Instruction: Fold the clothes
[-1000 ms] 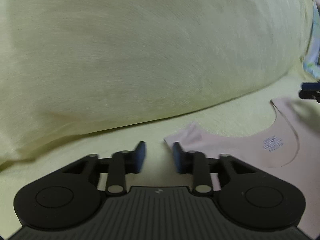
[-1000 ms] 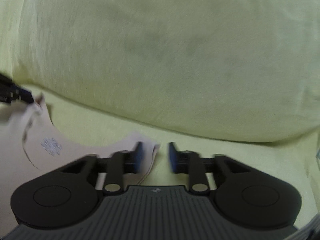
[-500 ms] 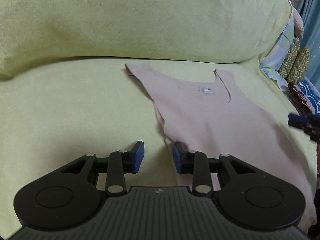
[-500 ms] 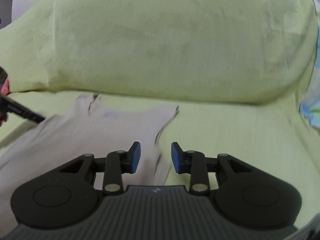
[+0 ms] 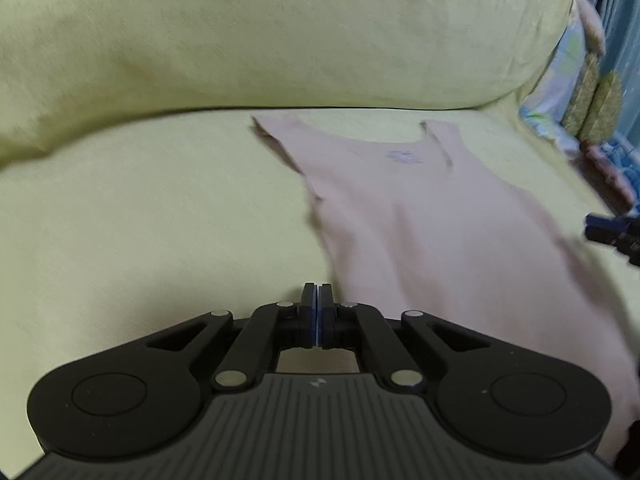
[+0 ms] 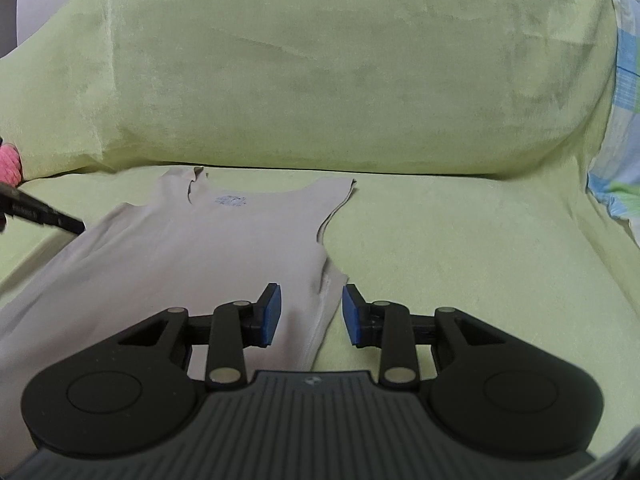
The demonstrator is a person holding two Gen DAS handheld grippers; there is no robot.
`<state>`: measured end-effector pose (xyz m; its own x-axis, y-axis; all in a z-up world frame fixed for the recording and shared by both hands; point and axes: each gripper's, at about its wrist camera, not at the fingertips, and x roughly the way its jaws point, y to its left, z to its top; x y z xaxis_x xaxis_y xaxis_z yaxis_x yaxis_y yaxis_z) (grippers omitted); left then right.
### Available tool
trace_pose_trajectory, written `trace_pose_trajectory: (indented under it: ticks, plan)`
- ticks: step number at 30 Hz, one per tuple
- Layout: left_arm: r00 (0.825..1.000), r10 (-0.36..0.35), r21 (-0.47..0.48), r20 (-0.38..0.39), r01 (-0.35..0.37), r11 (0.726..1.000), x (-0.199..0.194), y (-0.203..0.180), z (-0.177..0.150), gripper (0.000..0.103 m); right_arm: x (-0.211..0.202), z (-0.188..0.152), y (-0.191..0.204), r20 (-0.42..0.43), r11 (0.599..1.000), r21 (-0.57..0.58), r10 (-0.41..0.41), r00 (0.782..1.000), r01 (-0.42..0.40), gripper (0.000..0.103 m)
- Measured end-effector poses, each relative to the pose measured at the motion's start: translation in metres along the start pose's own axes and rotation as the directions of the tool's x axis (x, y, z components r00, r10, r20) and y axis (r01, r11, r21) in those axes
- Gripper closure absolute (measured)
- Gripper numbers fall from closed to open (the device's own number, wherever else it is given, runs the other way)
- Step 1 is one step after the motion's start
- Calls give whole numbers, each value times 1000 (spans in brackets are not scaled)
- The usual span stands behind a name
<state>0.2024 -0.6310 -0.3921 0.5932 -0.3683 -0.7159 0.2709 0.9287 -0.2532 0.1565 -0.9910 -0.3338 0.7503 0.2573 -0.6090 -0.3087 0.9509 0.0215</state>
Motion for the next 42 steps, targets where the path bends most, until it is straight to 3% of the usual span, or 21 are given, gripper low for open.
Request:
trace_pose_trajectory:
  ticks: [1, 3, 9, 11, 14, 19, 20, 21, 23, 27, 30, 31, 36, 39, 42]
  plan:
    - [1000, -20, -14, 7, 20, 1000, 0, -2, -1, 101, -2, -1, 0, -1, 1000, 2, 0, 1000, 0, 75]
    - [998, -51, -37, 24, 52, 998, -1, -7, -4, 74, -8, -5, 2, -6, 1000, 2, -6, 1000, 6, 74]
    - [990, -124, -123, 65, 131, 984, 5, -11, -2, 55, -10, -17, 4, -43, 1000, 12, -8, 999, 8, 74]
    - [987, -140, -163, 76, 151, 975, 9, -7, 0, 53, -10, -19, 4, -48, 1000, 16, -7, 999, 8, 74]
    - [978, -186, -226, 94, 203, 953, 19, 2, 5, 53, -7, -18, 4, -51, 1000, 14, -7, 999, 7, 73]
    - [980, -179, -214, 85, 194, 957, 36, -4, 14, 56, -3, -15, 5, -46, 1000, 8, -5, 999, 6, 72]
    - [983, -169, -194, 79, 181, 964, 37, -8, 15, 67, -2, -15, 5, -45, 1000, 7, -5, 999, 5, 72]
    - [985, -158, -175, 75, 169, 970, 38, -11, 15, 95, -1, -14, 5, -45, 1000, 6, -5, 999, 5, 72]
    - [987, -136, -156, 84, 148, 977, 34, -12, 15, 99, -1, -13, 5, -43, 1000, 6, -5, 999, 5, 72]
    - [990, -4, -164, 140, 27, 986, 8, 4, 11, 100, -1, -10, 5, -34, 1000, 2, -6, 999, 6, 72]
    - [974, 185, -125, 133, -169, 978, -7, 13, 9, 100, 1, -9, 3, -31, 1000, -2, -12, 999, 12, 72]
    - [968, 217, -116, 126, -203, 972, -10, 16, 8, 100, 2, -9, 3, -31, 1000, -3, -14, 999, 14, 72]
    - [974, 198, -146, 108, -182, 972, -14, 28, 2, 100, 11, -5, 1, -30, 1000, 3, -10, 1000, 10, 72]
    - [989, 111, -170, 93, -94, 981, -2, 32, 0, 98, 19, -3, -4, -37, 999, 31, -12, 999, 13, 72]
    - [994, 40, -177, 100, -22, 984, 10, 30, 2, 93, 29, 0, -8, -46, 999, 37, -18, 999, 19, 72]
